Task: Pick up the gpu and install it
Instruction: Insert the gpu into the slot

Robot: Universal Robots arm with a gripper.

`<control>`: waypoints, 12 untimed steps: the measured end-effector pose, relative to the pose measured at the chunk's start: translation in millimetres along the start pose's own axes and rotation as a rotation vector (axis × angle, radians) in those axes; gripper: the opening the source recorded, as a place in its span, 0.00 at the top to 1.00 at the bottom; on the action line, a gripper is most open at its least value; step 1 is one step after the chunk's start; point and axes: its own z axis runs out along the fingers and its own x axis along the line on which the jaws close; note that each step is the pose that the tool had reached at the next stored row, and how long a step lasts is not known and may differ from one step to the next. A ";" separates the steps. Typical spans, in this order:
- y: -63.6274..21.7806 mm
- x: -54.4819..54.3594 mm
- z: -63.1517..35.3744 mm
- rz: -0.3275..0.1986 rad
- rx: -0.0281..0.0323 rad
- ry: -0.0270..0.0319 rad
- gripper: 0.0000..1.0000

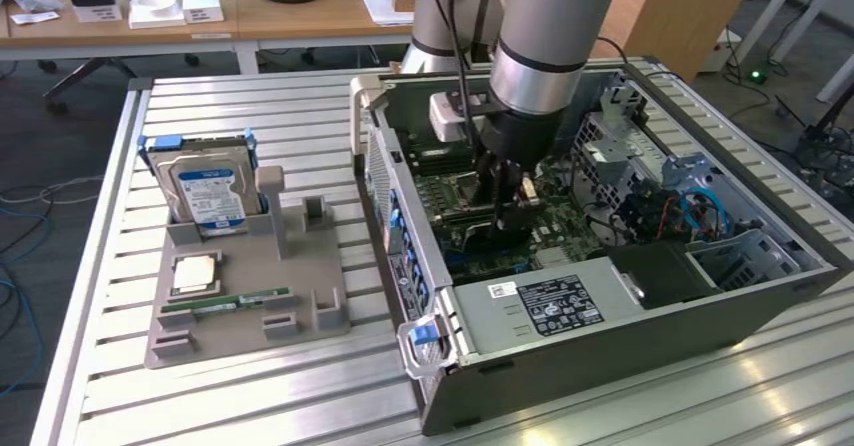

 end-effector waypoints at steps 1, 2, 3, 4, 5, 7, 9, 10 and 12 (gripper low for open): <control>-0.1 -0.1 -2.7 0.000 0.0000 0.0001 0.43; -0.1 -0.2 -5.6 0.000 -0.0001 0.0002 0.43; -0.2 -0.3 -8.7 0.000 0.0000 0.0002 0.43; -0.2 -0.4 -11.8 0.000 0.0000 0.0000 0.43; -0.3 -0.5 -14.6 0.000 0.0000 0.0000 0.43; -0.4 -0.6 -19.7 0.000 0.0000 0.0000 0.43; -0.5 -0.8 -25.0 0.000 0.0000 0.0001 0.43; -0.6 -0.9 -27.8 0.000 0.0000 0.0001 0.43; -0.7 -1.1 -33.1 0.000 0.0000 0.0001 0.43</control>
